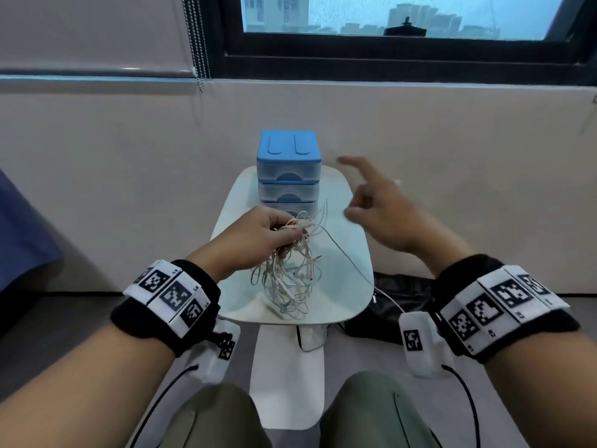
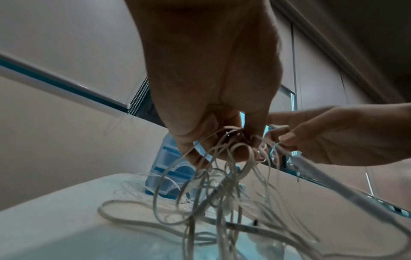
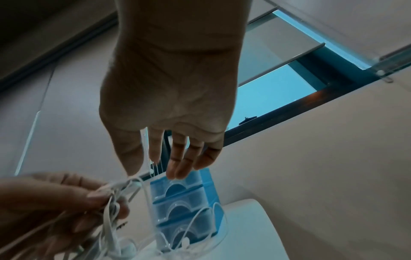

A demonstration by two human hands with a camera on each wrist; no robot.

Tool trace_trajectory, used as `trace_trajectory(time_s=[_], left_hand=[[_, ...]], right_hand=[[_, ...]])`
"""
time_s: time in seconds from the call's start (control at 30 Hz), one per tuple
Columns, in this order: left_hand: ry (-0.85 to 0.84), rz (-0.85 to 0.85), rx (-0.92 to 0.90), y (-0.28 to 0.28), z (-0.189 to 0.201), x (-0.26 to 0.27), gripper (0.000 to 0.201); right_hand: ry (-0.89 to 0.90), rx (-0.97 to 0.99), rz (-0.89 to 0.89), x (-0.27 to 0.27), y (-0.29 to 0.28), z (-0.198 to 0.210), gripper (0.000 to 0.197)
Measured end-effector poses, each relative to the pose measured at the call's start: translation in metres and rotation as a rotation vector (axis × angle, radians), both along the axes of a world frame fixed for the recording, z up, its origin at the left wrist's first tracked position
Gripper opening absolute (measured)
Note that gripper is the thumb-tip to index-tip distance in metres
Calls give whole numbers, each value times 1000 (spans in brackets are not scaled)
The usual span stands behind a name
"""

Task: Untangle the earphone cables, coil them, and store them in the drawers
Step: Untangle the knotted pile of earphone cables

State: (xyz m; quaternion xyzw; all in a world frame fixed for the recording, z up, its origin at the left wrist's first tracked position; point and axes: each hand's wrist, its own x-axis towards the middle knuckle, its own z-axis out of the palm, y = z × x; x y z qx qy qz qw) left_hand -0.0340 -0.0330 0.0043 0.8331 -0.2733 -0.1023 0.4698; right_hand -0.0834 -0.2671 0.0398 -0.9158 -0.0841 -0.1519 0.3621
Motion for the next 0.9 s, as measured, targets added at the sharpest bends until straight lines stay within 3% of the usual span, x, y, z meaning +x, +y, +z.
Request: trace_trajectory(time_s=[0.07, 0.13, 0.23, 0.37, 0.43, 0.5, 0.67, 0.9], left_hand=[[6, -27, 9, -1, 1, -1, 28], [10, -43, 22, -2, 2, -2, 28], [22, -37, 41, 0, 5, -3, 29], [53, -28, -3, 2, 11, -2, 11], [87, -38, -12, 4, 13, -1, 30], [90, -58, 24, 4, 14, -1, 36], [44, -58, 78, 0, 18, -2, 14], [7, 44, 149, 0, 16, 0, 7]], right_hand=[[106, -107, 117, 5, 9, -6, 58], [191, -259, 112, 8, 13, -11, 33], [246, -297, 143, 8, 11, -20, 13], [239, -32, 163, 6, 5, -14, 12], [186, 87, 131, 4, 1, -5, 6], [118, 99, 107, 5, -2, 3, 4], [100, 5, 97, 12, 3, 5, 6], [71, 54, 6, 22, -1, -11, 7]])
